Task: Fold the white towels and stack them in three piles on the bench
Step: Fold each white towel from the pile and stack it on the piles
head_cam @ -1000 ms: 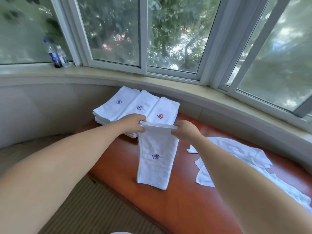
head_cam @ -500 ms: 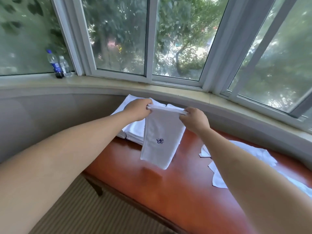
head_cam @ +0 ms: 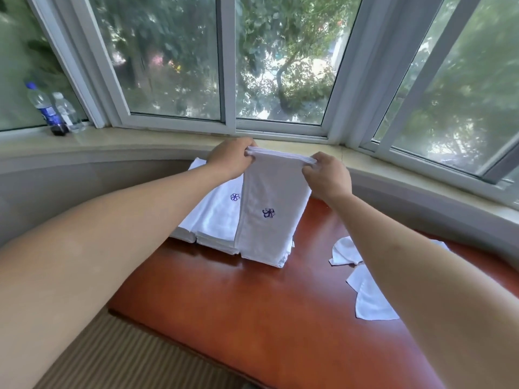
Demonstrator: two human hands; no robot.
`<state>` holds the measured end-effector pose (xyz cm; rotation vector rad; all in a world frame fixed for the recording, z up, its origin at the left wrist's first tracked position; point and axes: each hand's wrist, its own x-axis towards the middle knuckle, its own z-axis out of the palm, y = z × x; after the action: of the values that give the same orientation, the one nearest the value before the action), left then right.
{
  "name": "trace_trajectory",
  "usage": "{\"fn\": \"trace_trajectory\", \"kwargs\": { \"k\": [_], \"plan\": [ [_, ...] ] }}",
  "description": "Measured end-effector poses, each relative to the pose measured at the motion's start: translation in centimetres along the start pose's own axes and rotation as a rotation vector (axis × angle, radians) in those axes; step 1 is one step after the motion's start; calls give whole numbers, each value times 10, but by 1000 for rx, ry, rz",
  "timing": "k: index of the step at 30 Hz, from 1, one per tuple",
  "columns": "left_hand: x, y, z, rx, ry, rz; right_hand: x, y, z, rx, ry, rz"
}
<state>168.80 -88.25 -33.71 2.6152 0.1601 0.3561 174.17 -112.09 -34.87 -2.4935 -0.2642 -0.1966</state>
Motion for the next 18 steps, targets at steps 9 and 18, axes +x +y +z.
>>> {"fn": "trace_trajectory", "kwargs": {
  "k": [9,18],
  "plan": [
    [100,-44,66,-80,-126,-126,100,35,68,25,-86,42],
    [173,-94,136,-156,-251,-198,168,75,137,51,-189,129]
  ]
}}
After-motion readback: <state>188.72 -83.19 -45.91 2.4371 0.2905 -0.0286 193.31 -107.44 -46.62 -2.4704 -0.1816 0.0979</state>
